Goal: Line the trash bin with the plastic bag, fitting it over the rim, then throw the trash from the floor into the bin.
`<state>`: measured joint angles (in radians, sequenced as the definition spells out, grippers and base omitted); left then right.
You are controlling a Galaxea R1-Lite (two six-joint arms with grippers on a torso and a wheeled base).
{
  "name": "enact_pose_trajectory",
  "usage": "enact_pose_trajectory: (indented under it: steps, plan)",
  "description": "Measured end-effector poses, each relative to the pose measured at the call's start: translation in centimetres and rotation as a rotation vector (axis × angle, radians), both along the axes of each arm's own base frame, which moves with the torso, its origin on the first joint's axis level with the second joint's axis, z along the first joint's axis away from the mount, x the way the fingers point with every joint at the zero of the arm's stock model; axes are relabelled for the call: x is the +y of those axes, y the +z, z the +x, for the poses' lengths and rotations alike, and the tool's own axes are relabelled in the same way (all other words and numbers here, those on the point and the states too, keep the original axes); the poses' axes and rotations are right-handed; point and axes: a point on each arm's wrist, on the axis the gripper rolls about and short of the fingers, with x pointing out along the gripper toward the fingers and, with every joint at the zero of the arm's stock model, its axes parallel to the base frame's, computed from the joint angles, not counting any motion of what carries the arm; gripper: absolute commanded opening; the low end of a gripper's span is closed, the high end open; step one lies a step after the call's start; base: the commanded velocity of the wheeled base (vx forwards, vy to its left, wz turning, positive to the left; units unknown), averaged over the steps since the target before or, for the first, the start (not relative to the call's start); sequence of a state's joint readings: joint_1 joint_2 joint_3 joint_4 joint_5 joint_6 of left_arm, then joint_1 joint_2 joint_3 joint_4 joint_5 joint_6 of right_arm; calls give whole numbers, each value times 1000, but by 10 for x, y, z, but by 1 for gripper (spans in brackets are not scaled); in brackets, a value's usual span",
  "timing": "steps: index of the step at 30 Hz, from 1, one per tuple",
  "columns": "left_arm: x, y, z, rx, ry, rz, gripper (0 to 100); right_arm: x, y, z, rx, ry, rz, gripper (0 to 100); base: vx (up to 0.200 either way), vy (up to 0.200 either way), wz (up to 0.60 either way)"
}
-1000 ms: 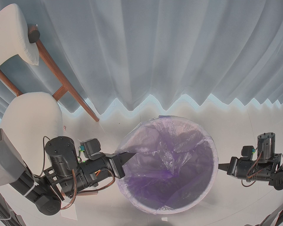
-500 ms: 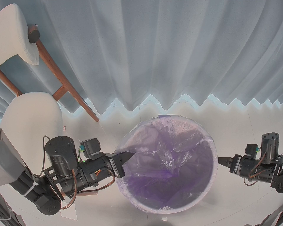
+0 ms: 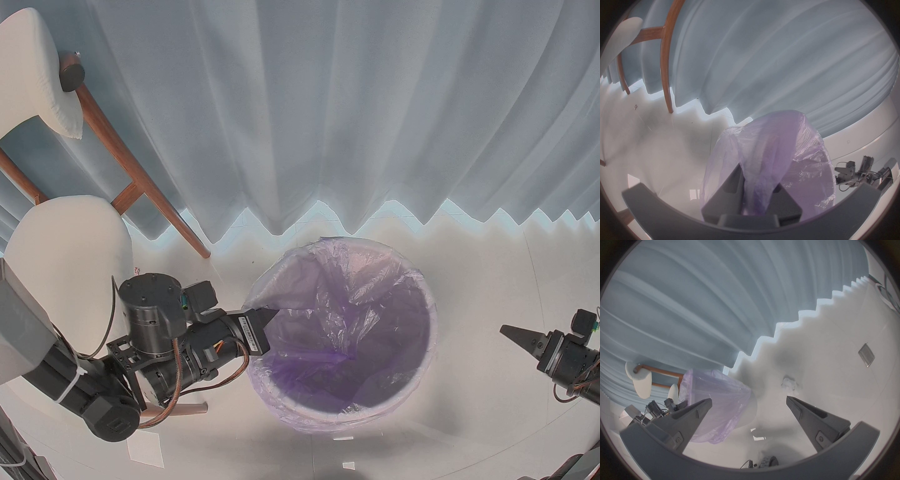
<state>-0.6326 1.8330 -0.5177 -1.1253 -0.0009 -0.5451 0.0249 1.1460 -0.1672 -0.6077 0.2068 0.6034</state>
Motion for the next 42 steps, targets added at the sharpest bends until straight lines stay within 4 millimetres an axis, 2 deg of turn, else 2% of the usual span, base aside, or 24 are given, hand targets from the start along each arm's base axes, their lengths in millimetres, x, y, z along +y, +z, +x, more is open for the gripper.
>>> enact_pose_trajectory:
  steps: [7,20,28,33,34,42]
  plan:
    - [-15,-8,22,4,22,7,0,-11,11,-19,-106,-96,-7,100,0,0,0]
    - [-40,-43,71,7,86,74,0,-13,21,-41,-236,-137,-82,100,0,0,0]
    - [-40,-63,98,-15,115,125,0,-13,23,-43,-257,-126,-134,100,0,0,0]
    - [-39,-73,105,-4,125,135,0,-13,22,-43,-245,-122,-146,100,0,0,0]
    - [-39,-75,107,-2,127,137,100,-13,23,-43,-244,-121,-149,100,0,0,0]
    - [-42,-86,112,13,141,142,100,-13,23,-43,-245,-118,-161,100,0,0,0]
